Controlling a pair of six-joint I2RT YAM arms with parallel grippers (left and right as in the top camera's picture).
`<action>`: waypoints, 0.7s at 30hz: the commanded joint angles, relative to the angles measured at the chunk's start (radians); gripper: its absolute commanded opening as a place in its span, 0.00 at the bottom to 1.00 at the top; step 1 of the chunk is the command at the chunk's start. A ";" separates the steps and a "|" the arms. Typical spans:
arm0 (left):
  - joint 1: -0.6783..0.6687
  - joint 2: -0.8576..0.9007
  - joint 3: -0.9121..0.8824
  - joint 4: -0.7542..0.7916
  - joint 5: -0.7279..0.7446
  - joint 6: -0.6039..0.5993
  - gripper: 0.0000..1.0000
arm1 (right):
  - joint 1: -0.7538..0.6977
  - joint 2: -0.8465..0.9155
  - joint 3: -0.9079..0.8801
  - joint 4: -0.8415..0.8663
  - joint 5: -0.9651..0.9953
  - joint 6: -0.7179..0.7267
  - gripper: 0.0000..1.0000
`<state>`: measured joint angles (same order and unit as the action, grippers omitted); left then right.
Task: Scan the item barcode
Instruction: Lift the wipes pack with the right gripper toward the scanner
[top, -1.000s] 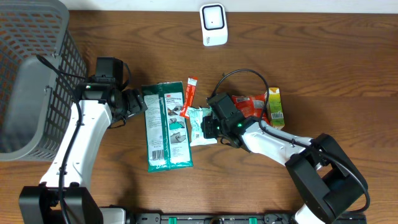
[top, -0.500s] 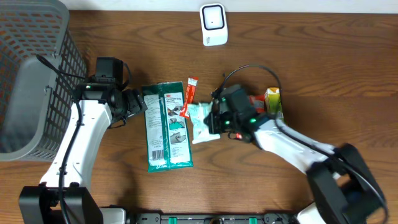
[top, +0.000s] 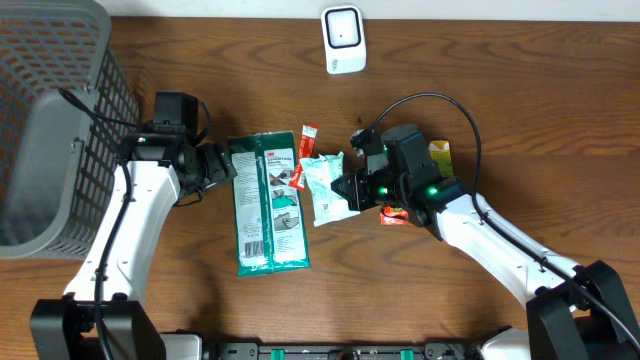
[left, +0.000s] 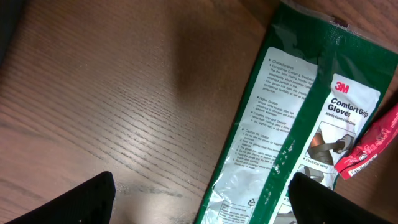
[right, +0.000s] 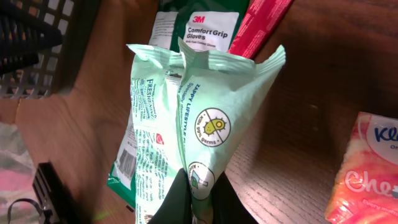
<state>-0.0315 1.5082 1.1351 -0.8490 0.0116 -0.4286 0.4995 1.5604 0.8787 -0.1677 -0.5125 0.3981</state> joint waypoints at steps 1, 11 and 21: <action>0.002 -0.001 0.008 -0.003 -0.013 0.009 0.90 | -0.010 -0.006 0.000 -0.001 -0.033 -0.028 0.01; 0.002 -0.001 0.008 -0.003 -0.013 0.009 0.90 | -0.048 -0.006 0.005 0.011 -0.124 0.005 0.01; 0.002 -0.001 0.008 -0.003 -0.013 0.009 0.90 | -0.195 -0.007 0.084 -0.039 -0.462 -0.018 0.01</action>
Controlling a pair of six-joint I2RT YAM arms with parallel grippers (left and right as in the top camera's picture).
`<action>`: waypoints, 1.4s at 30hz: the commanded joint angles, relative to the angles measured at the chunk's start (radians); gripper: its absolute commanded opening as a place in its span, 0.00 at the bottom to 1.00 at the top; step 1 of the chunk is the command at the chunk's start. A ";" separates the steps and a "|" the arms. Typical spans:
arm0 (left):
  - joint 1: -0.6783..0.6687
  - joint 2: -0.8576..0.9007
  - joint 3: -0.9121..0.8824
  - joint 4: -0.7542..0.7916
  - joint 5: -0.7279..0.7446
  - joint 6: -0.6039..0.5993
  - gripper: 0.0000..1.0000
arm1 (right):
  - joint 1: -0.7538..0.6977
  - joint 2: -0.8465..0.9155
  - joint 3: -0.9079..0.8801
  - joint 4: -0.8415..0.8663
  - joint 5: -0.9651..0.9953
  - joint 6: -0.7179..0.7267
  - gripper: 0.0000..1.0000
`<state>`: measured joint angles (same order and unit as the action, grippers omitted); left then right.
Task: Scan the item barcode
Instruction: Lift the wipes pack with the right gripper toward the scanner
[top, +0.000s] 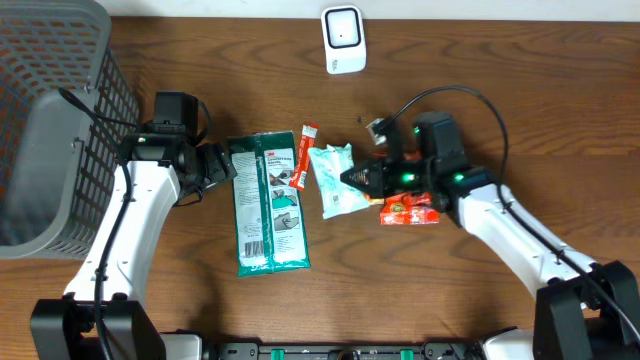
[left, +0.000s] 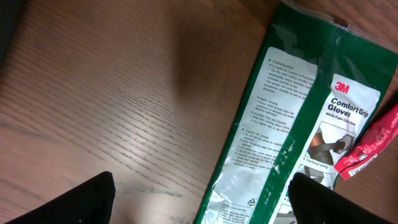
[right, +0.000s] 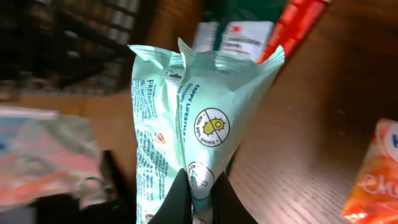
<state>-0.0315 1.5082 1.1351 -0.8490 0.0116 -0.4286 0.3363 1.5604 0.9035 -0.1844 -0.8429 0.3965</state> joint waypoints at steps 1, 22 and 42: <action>0.002 -0.001 0.008 -0.003 -0.013 0.009 0.90 | -0.037 -0.007 0.073 -0.047 -0.112 -0.027 0.01; 0.002 -0.001 0.008 -0.003 -0.013 0.009 0.90 | -0.007 -0.058 0.473 -0.414 0.342 -0.388 0.01; 0.002 -0.001 0.008 -0.003 -0.013 0.009 0.90 | -0.005 0.257 1.407 -0.760 0.575 -0.450 0.01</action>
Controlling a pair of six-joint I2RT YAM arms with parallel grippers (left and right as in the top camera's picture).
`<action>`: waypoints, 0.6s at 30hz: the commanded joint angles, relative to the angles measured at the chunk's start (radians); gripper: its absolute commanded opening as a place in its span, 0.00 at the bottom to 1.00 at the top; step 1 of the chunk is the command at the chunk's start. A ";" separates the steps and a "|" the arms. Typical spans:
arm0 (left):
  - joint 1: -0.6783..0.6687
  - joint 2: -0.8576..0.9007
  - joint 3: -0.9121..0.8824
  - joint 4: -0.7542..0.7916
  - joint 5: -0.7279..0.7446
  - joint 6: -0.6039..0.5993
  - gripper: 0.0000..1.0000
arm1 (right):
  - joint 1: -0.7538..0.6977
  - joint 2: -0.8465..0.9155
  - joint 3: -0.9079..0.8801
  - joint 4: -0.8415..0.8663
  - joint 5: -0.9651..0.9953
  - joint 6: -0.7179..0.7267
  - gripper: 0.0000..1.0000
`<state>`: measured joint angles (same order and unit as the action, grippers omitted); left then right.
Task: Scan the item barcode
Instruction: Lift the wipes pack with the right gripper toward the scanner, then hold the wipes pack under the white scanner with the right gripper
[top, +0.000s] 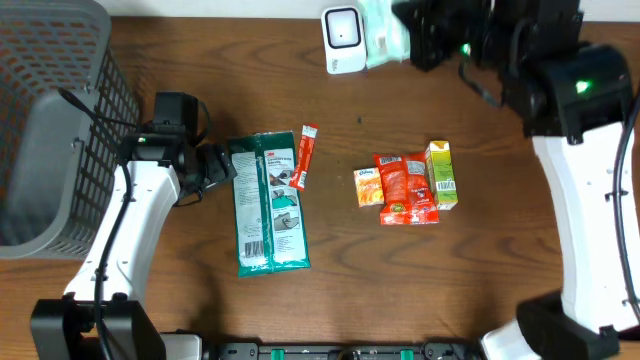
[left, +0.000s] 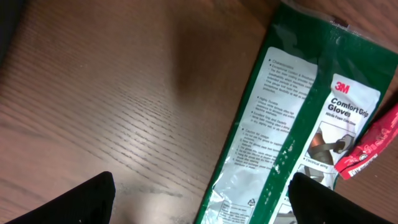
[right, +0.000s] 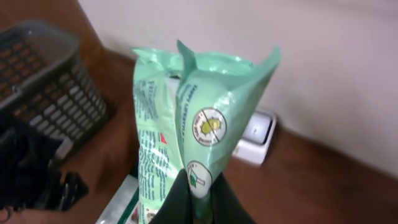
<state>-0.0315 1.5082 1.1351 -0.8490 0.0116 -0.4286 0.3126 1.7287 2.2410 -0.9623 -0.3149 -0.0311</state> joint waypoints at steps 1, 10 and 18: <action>0.002 -0.001 0.008 -0.003 -0.013 0.009 0.90 | 0.023 0.104 0.070 0.048 0.062 -0.037 0.01; 0.002 -0.001 0.008 -0.003 -0.013 0.009 0.90 | 0.134 0.326 0.067 0.274 0.492 -0.307 0.01; 0.002 -0.001 0.008 -0.003 -0.013 0.009 0.90 | 0.180 0.497 0.067 0.503 0.654 -0.606 0.01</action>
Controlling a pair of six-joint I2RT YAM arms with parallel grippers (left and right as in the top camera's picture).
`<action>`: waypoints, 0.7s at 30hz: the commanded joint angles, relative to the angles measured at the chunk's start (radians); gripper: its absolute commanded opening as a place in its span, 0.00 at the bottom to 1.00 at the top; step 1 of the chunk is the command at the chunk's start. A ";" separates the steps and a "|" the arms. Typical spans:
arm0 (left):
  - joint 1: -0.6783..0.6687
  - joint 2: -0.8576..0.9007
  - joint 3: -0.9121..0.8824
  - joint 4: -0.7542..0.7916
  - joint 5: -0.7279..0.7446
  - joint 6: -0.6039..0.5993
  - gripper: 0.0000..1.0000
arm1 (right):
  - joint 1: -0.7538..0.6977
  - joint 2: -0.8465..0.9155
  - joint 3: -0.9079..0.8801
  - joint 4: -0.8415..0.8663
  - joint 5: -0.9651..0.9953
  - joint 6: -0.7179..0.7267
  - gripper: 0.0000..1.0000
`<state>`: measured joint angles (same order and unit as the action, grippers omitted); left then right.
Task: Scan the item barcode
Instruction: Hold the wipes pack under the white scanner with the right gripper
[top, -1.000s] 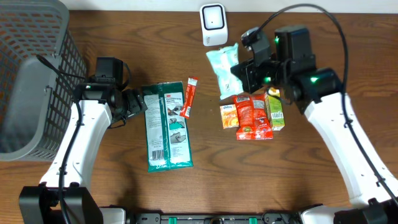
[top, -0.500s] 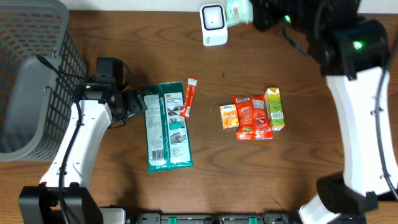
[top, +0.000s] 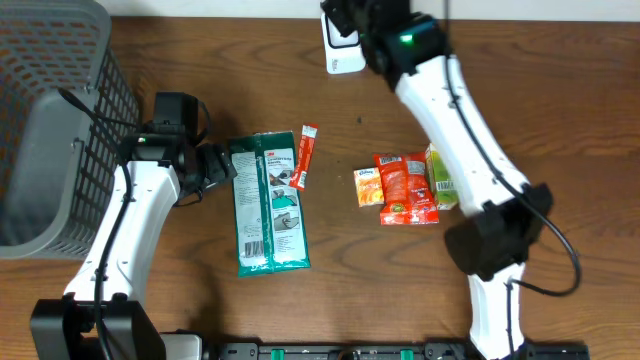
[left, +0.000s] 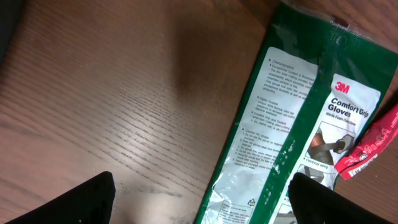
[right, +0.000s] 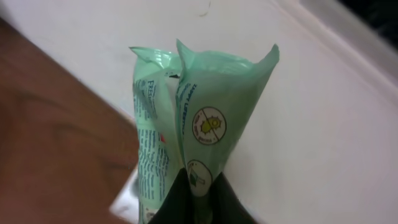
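My right gripper (right: 196, 198) is shut on the lower edge of a mint-green wipes packet (right: 199, 118), which stands upright in the right wrist view against a white wall. In the overhead view that gripper (top: 352, 18) hangs at the table's far edge, right over the white barcode scanner (top: 345, 58), and the packet is hidden under the arm. A white corner of the scanner (right: 124, 200) shows beside the packet. My left gripper (left: 202, 205) is open just above the table, next to the green 3M gloves pack (left: 292, 137).
A red stick packet (top: 305, 155) lies beside the gloves pack (top: 268, 205). A tissue pack (top: 367, 188), a red snack bag (top: 405, 190) and a green juice box (top: 441, 178) are grouped at centre right. A grey mesh basket (top: 50, 110) fills the far left.
My right gripper, still holding the mint packet, has moved left from just right of the scanner to directly over it. The wrist view now faces the wall. The left arm is unchanged.
My right gripper first held the mint packet low over the table beside the gloves pack. Then it was turned a little to the right with it. Later the packet was up at the far edge next to the scanner, and now it is above the scanner. The left arm stayed put.
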<state>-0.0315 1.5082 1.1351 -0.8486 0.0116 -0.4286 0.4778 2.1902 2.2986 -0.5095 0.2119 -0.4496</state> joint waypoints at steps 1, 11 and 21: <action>0.002 -0.001 0.008 -0.003 -0.013 0.009 0.90 | 0.019 0.057 0.009 0.082 0.145 -0.221 0.01; 0.002 -0.001 0.008 -0.003 -0.013 0.009 0.90 | 0.044 0.277 0.009 0.368 0.262 -0.573 0.01; 0.002 -0.001 0.008 -0.003 -0.013 0.009 0.90 | 0.061 0.438 0.009 0.632 0.360 -0.878 0.01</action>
<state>-0.0315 1.5082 1.1351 -0.8494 0.0120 -0.4286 0.5274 2.6099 2.2978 0.0902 0.5194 -1.1892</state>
